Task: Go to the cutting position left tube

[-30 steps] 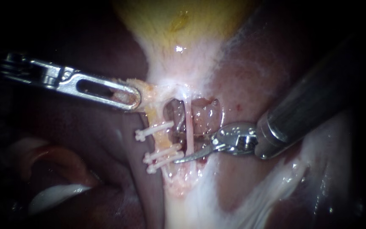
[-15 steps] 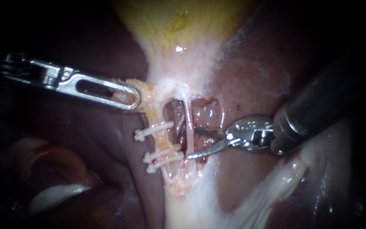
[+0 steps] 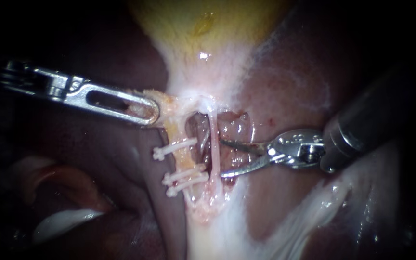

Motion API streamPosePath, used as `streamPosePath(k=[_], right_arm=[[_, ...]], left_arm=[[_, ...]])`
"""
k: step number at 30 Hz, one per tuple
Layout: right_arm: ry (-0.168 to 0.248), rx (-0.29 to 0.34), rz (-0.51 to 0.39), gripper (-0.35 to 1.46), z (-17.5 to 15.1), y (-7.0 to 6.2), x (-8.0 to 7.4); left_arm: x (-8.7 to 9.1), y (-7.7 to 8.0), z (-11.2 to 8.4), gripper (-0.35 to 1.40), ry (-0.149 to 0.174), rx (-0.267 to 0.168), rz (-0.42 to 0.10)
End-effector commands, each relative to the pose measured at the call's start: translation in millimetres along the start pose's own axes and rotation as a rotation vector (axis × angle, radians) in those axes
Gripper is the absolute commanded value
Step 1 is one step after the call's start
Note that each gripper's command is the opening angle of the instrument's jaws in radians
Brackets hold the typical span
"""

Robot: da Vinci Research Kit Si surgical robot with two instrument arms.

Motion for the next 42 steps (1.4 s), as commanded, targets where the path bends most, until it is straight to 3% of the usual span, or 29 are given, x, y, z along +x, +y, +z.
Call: streamPosePath(k=[1,16,30,37,42], right_arm=[[0.001,0.000,0.000,1.35,0.0,-0.1,0.0],[-0.002,0.006,-0.003,1.35,2.3,0.7,-0.1],[-0.009,0.095,-0.013,1.35,3.5,1.6,-0.9],[0.024,0.150,-0.021,1.35,4.0,1.7,-0.9],[0.032,0.156,-0.019,1.35,4.5,2.0,-0.6]], left_arm=[[0.0,0.0,0.0,-0.35,0.000,0.000,0.000],[0.1,-0.3,0.0,-0.35,-0.001,-0.001,-0.001],[0.1,-0.7,0.1,-0.35,0.001,0.001,-0.001],[0.1,-0.9,0.3,-0.35,0.003,0.003,-0.002],[0.1,-1.0,0.3,-0.35,0.005,0.005,-0.002]])
